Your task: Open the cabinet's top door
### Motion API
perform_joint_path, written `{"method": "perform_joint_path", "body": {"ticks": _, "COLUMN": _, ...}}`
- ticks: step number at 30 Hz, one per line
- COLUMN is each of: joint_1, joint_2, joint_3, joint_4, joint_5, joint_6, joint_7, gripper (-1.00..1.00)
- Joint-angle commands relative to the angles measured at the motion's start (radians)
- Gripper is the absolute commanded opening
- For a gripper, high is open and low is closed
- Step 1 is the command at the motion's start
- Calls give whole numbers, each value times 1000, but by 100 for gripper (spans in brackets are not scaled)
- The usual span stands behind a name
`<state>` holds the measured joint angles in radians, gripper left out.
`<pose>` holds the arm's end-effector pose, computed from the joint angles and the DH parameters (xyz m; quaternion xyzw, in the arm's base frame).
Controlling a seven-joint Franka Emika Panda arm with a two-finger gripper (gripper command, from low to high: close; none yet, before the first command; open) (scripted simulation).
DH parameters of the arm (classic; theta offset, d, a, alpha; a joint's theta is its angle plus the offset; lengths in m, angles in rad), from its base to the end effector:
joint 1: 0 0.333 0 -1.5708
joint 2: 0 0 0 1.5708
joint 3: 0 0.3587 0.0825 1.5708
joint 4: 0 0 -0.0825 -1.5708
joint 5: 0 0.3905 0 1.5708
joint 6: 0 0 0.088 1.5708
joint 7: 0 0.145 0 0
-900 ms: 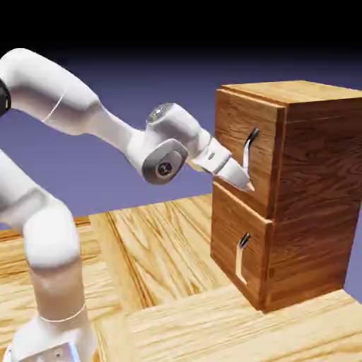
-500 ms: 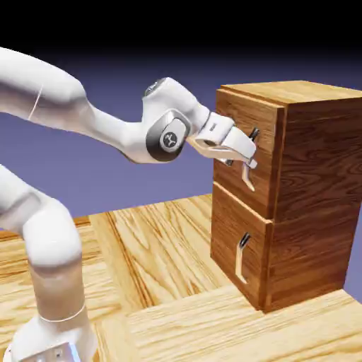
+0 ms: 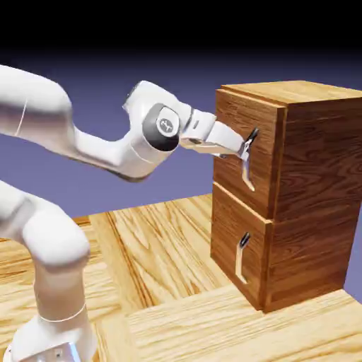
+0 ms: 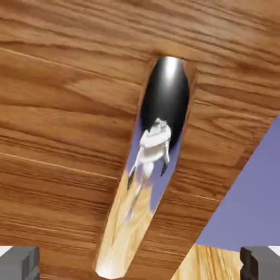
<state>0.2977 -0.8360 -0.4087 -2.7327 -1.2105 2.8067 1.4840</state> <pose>0.3559 -0.0215 0.5325 -0.8280 0.2721 -0.4853 0.0695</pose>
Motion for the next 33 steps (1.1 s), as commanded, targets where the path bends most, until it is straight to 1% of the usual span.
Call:
{"method": "perform_joint_path", "body": {"ticks": 1, "joint_1": 13, "joint_2": -9, "joint_3": -15, "joint_4": -1, "joint_5": -44, "joint_6": -3, "joint_7": 34, "gripper": 100}}
{"method": "perform_joint_path", "body": {"ticks": 33, "joint_1": 444, "joint_2": -296, "joint_3": -503, "joint_4": -30, "joint_5": -1435, "joint_6": -102, "joint_7": 1137, "gripper": 100}}
